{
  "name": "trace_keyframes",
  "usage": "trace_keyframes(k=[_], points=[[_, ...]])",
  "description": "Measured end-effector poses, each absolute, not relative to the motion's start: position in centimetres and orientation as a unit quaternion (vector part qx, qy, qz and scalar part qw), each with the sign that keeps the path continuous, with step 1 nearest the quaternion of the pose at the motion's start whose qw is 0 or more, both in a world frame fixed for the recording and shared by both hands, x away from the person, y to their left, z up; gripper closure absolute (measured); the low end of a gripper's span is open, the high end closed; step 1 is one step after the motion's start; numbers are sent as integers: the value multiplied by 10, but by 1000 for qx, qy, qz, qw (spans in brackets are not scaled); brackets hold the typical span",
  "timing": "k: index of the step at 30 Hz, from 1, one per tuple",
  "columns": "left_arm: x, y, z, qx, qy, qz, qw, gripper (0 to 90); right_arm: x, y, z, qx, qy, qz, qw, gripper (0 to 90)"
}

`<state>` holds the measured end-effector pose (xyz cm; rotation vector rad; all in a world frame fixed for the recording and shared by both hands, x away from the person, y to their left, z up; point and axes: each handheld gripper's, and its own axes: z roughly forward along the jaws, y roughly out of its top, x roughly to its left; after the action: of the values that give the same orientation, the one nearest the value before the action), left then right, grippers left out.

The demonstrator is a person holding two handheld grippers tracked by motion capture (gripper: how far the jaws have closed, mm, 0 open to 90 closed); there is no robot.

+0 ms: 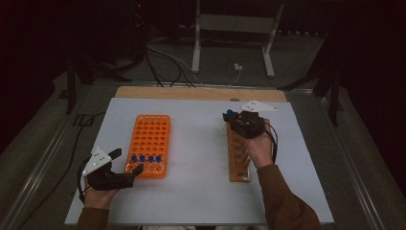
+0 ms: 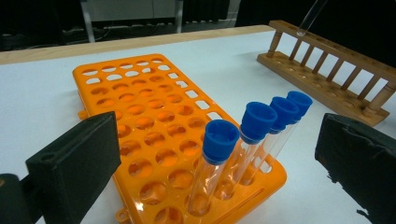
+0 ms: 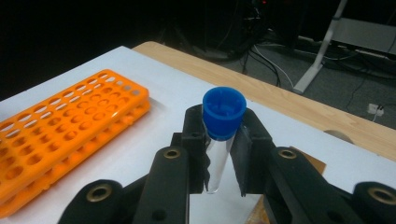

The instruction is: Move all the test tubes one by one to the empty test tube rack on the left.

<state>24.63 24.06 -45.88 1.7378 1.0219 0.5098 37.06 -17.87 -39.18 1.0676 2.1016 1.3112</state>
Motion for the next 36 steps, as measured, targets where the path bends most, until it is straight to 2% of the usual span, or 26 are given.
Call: trace_keyframes(k=[36], points=[[245, 236, -449, 725, 416, 235, 496, 8, 359, -131, -388, 339, 782, 497, 164, 770]])
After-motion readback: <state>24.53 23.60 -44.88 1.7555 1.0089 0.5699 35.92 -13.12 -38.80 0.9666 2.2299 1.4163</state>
